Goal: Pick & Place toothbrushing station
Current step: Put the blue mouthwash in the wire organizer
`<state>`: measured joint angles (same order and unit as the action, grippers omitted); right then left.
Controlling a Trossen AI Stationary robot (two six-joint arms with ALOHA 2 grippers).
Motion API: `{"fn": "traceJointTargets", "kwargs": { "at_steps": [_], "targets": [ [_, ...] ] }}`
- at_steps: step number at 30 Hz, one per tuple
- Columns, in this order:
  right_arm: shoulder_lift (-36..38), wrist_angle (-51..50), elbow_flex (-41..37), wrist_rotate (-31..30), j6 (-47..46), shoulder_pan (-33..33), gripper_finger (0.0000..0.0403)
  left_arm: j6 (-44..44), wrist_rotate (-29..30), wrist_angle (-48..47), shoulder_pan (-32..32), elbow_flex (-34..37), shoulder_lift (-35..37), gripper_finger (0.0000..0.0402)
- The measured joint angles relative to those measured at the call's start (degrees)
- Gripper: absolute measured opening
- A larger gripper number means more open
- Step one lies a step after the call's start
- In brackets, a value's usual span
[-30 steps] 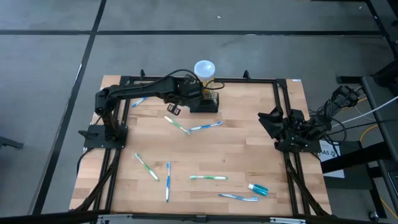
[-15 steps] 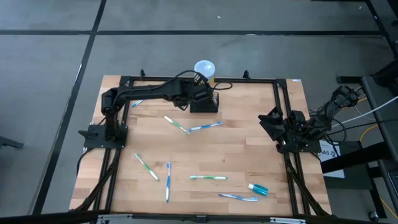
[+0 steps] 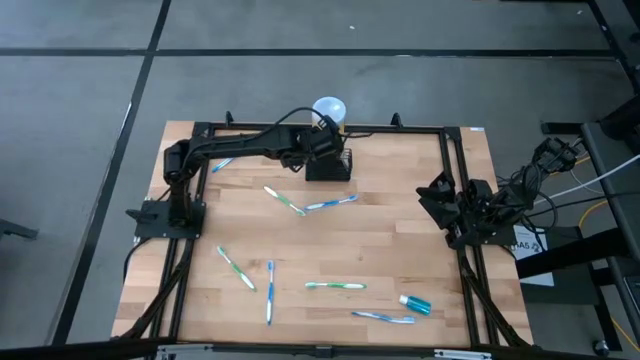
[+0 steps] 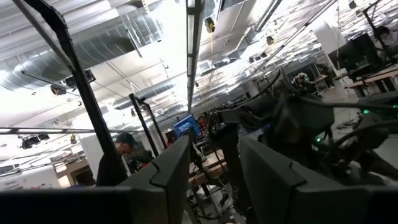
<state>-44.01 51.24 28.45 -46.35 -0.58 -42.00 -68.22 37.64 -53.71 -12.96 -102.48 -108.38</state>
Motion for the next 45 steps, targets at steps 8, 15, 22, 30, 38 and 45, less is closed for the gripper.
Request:
{"fn": "traceJointTargets", "kwargs": {
  "at_steps": [8,15,22,30,38,45],
  "targets": [
    [0.0,0.0,0.0,2.0,1.3,0.0,0.0146,-0.9,-2.4,0.1,-1.1,0.0,-1.0,0.0088],
    [0.0,0.0,0.0,2.5,2.7,-0.1,0.0146,-1.3,-2.0,0.3,-2.0,0.0,-4.0,0.0088],
    [0.0,0.0,0.0,2.5,4.1,-0.2,0.0146,-1.7,-2.9,2.1,-2.8,0.0,-4.9,0.0088],
    [0.0,0.0,0.0,3.4,4.8,-0.2,0.0146,-1.6,-3.3,2.1,-3.3,0.0,-5.0,0.0088],
    [0.0,0.2,0.0,3.7,5.3,-0.2,0.0146,-0.4,-3.8,-0.6,-3.0,0.0,-5.0,0.0088],
    [0.0,0.2,0.0,3.8,5.5,-0.2,0.0145,0.7,-5.0,-1.7,-3.3,0.0,-4.9,0.0088]
  ]
}}
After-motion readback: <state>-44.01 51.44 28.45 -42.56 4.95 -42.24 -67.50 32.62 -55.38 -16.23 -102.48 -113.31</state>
